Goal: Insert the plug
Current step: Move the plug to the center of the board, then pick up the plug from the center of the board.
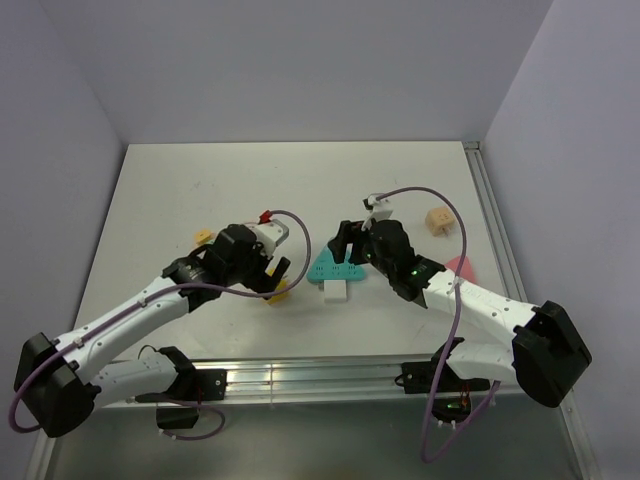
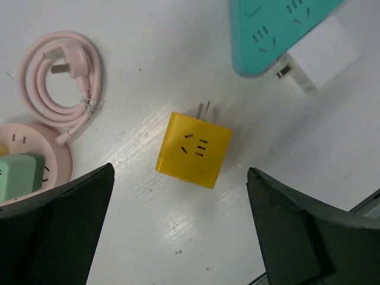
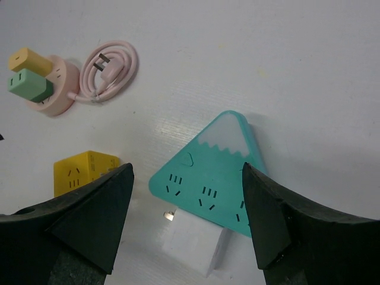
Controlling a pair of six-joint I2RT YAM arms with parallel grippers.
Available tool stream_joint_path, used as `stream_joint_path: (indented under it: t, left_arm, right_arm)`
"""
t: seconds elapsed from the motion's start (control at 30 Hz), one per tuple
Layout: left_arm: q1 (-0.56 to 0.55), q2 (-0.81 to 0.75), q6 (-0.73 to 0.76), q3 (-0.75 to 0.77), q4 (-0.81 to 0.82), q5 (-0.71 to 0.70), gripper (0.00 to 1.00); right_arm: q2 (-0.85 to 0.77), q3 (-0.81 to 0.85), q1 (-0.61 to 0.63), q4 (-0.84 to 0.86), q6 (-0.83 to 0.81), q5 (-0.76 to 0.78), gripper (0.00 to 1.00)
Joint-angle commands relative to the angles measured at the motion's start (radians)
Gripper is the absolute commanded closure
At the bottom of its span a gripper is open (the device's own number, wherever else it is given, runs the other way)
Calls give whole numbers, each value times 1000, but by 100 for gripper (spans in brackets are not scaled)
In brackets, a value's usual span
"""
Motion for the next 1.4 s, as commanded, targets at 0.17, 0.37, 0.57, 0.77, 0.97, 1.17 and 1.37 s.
stream_joint_path:
  t: [0.17, 0.37, 0.57, 0.77, 0.97, 1.17, 1.37]
  left_arm:
    - [52, 162, 183, 23, -91, 120, 1]
    - [89, 269, 191, 41, -65, 125, 0]
    - [129, 305, 201, 54, -48, 235, 0]
    - [142, 331, 206, 61, -27, 243, 1]
    - [140, 366, 209, 72, -21, 280, 2]
    - [142, 450, 194, 109, -47, 280, 31]
    - [142, 409, 191, 92, -39, 272, 67]
  right_arm:
    - [-33, -8, -15, 58, 12, 29, 20]
    - [-35, -11, -23, 58, 17, 17, 20]
    - [-35, -14, -28, 63, 20, 5, 20]
    - [-29, -14, -32, 69, 23, -9, 20]
    - [-29, -16, -38, 69, 26, -14, 20]
    - [-23, -11, -41, 62, 26, -9, 20]
    - [-11, -10, -48, 60, 28, -14, 20]
